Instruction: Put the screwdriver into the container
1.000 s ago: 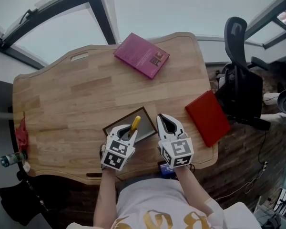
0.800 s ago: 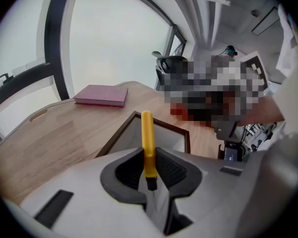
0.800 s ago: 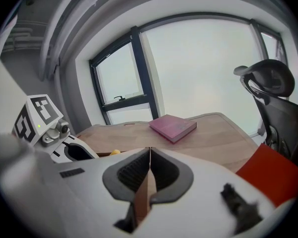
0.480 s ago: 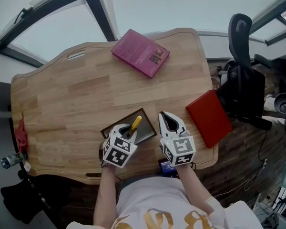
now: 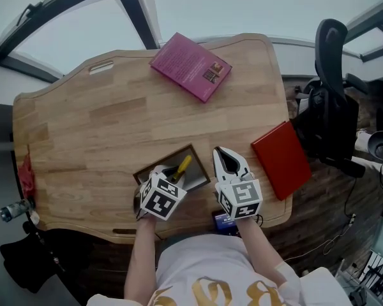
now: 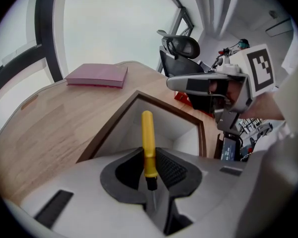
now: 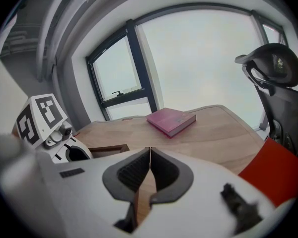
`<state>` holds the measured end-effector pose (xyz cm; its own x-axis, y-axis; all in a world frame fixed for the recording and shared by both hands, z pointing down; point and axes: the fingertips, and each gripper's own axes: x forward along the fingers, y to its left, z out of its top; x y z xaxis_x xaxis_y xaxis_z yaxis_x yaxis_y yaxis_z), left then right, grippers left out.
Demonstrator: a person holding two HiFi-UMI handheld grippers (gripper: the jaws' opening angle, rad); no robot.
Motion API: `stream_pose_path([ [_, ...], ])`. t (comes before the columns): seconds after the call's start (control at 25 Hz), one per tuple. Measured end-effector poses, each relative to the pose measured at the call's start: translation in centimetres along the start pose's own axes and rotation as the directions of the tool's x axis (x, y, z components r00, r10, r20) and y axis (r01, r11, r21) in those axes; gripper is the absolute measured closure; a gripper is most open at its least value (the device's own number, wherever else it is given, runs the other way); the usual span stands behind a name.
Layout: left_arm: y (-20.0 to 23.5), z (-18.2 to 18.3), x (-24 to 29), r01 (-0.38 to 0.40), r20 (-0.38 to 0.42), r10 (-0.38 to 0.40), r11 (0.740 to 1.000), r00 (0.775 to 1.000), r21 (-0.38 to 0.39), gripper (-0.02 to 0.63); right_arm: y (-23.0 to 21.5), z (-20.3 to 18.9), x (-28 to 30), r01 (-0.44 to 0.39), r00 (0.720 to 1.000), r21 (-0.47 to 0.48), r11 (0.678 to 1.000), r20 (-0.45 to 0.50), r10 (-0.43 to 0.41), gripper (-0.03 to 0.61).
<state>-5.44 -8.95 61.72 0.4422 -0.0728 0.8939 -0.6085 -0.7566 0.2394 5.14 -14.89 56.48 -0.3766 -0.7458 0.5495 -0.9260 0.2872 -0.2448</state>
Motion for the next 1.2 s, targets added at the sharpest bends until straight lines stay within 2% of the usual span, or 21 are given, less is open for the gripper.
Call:
stream_pose_path([
  [0.68, 0.2, -1.1, 2.3, 0.016, -0.125, -0.020, 0.999, 0.992, -0.037, 0.534, -1.6, -1.0, 0.3, 0.009, 1.000, 0.029, 1.000, -0.024, -0.008, 0.547],
  [1.2, 0.1, -1.6, 3.1, 0.049, -0.166, -0.056, 0.998, 0.985, -0.044, 0.534, -2.0, -1.6, 1.1, 0.011, 0.999, 0.041, 0.999, -0.050, -0.009, 0.546],
])
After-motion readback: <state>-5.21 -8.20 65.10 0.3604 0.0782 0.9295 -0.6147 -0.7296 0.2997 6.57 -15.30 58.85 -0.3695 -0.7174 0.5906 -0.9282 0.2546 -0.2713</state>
